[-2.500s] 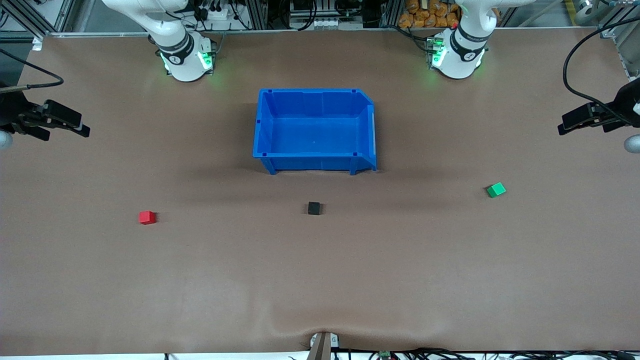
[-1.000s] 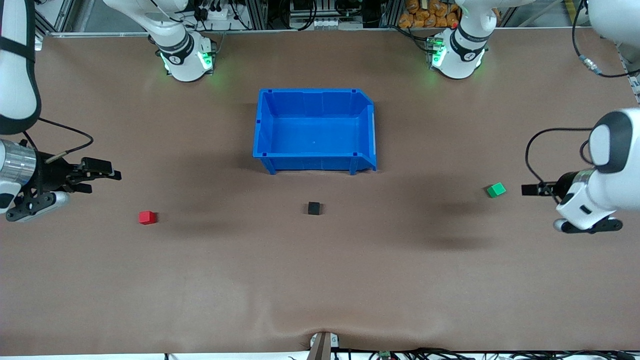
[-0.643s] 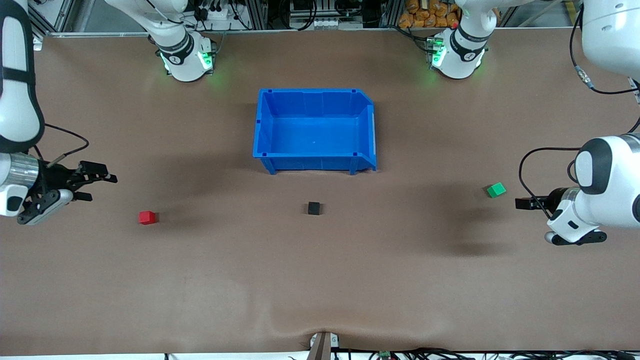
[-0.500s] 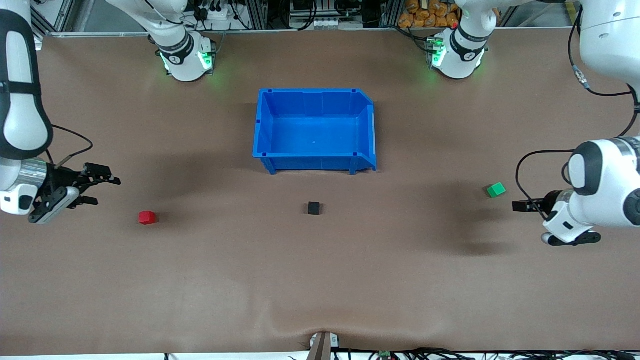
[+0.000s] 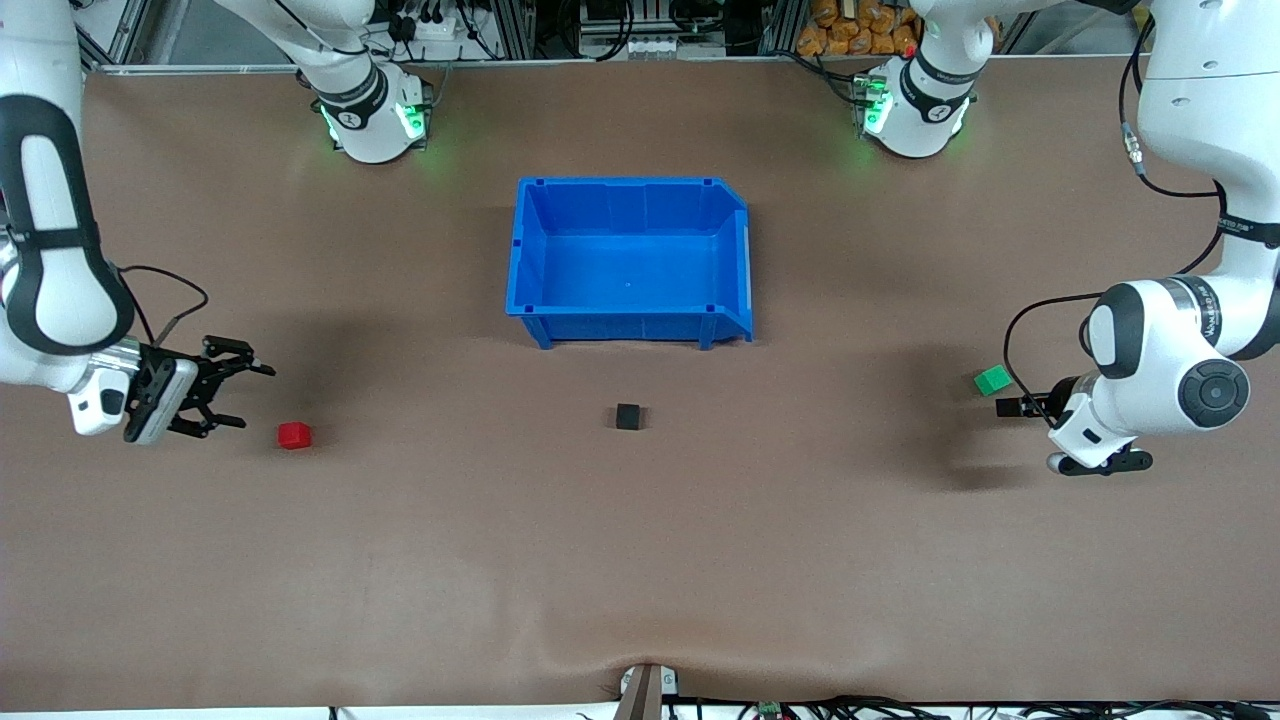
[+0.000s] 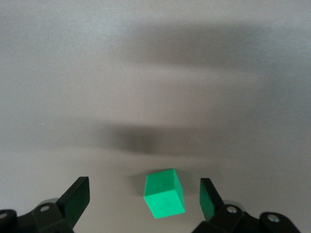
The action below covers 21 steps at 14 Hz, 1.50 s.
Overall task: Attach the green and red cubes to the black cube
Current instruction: 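Reach the right gripper to the red cube while the left gripper reaches the green cube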
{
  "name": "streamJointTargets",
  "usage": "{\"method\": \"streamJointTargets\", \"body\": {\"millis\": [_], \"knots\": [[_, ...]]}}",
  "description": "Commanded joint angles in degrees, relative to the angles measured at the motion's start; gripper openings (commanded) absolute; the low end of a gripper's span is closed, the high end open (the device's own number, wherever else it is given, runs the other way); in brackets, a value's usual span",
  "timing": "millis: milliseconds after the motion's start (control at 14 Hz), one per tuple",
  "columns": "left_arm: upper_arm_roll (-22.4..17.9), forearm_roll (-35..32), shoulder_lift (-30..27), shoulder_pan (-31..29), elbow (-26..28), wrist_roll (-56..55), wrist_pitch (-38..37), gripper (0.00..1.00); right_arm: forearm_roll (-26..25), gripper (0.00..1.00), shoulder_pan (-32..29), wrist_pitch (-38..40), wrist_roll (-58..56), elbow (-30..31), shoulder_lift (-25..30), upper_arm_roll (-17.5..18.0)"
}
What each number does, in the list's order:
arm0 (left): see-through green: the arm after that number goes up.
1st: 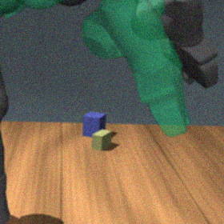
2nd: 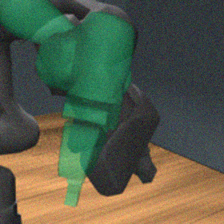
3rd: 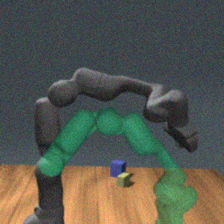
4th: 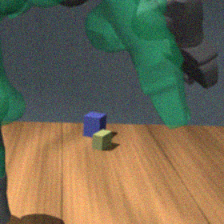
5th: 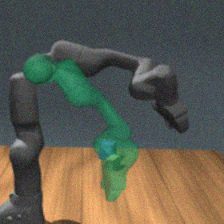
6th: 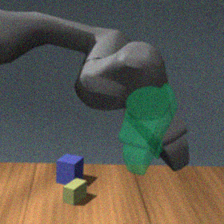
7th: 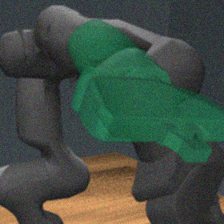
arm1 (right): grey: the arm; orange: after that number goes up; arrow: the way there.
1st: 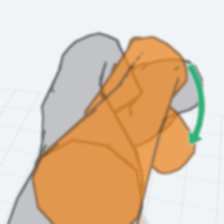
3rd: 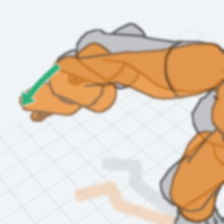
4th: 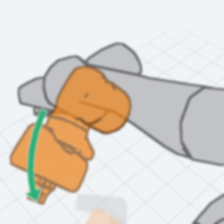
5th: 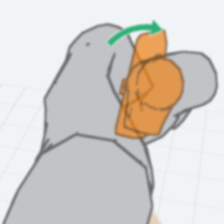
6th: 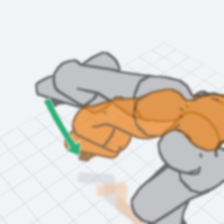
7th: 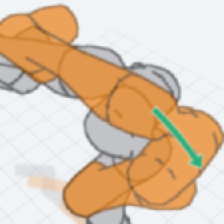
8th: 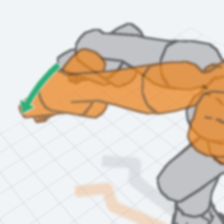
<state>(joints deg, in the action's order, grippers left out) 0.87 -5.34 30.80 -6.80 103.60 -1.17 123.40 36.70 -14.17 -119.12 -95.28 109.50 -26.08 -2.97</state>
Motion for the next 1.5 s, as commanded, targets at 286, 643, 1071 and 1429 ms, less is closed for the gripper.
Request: {"method": "streamJointTargets", "body": {"millis": [286,643,1071,1429], "knots": [[2.91,7.25,-3.55,-6.91,9.34,0.91,6.24,1.0,18.99,1.0,-4.02,-0.15,-34.66,-2.53,-9.51,0.86],[2.82,10.26,-2.85,-6.83,9.69,-5.75,6.24,1.0,25.35,1.0,-6.21,0.47,-47.18,-5.43,-12.42,0.86],[2.82,12.01,-1.8,-6.65,9.61,-8.14,6.24,0.93,34.38,1.0,-9.91,8.81,-50.6,-7.55,-19.17,0.95],[2.82,11.93,-1.44,-6.57,9.43,-7.7,5.27,0.8,35.9,1.0,-10.0,10.83,-53.25,-11.66,-23.57,1.03]]}}
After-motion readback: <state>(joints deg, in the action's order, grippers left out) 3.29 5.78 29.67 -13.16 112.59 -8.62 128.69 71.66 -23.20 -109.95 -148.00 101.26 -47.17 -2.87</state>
